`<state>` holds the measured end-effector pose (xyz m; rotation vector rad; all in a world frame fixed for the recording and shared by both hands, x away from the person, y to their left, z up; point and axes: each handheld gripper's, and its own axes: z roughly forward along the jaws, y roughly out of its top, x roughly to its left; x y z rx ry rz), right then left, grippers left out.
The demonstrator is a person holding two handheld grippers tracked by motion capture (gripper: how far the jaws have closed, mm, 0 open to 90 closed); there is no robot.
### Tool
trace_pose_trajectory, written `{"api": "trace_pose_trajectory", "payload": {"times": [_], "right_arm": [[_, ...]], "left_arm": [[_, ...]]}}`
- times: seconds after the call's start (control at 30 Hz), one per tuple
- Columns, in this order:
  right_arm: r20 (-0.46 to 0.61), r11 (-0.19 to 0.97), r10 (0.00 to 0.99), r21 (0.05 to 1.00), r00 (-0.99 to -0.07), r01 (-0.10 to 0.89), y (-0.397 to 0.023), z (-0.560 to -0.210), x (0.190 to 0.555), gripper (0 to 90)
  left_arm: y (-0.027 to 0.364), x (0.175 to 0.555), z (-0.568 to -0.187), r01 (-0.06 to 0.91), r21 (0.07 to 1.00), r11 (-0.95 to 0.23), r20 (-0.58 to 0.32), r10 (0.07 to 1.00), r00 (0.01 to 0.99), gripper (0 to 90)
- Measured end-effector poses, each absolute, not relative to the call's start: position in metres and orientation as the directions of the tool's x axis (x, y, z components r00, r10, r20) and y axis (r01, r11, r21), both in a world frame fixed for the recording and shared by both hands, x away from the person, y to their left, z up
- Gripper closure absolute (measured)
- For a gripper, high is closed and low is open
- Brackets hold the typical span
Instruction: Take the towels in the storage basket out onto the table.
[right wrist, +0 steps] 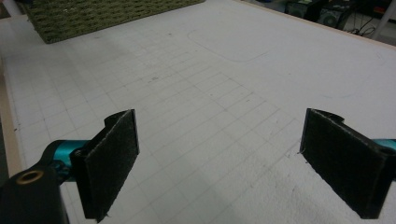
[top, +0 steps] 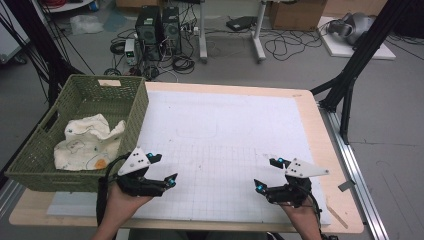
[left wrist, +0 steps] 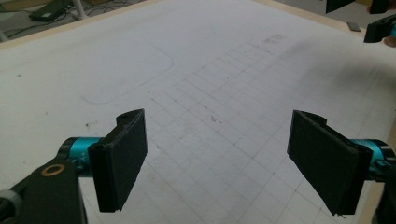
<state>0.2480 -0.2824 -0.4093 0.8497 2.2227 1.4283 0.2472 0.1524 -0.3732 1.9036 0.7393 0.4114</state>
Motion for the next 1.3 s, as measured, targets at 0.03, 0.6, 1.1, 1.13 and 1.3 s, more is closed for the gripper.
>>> {"api": "trace_pose_trajectory", "payload": {"times": [0.03,0.6,1.1,1.13,1.3], "right_arm": [[0.022,0.305,0.660,0.906,-0.751,0.294,-0.282,-0.409,0.248,10.9],[0.016,0.318,0.655,0.902,-0.756,0.294,-0.281,-0.411,0.250,10.9],[0.018,0.322,0.646,0.900,-0.763,0.294,-0.280,-0.412,0.251,10.9],[0.016,0.323,0.647,0.900,-0.763,0.293,-0.281,-0.412,0.251,10.9],[0.016,0.324,0.645,0.900,-0.764,0.293,-0.281,-0.412,0.252,10.9]], "left_arm": [[0.153,0.248,-0.370,0.312,0.903,-0.296,-0.048,0.652,0.756,20.6],[0.180,0.260,-0.333,0.296,0.910,-0.291,-0.038,0.652,0.757,22.5],[0.208,0.271,-0.313,0.300,0.917,-0.262,-0.049,0.673,0.738,23.1],[0.209,0.272,-0.312,0.302,0.917,-0.261,-0.051,0.674,0.737,23.1],[0.218,0.276,-0.307,0.305,0.919,-0.248,-0.057,0.683,0.728,23.2]]}}
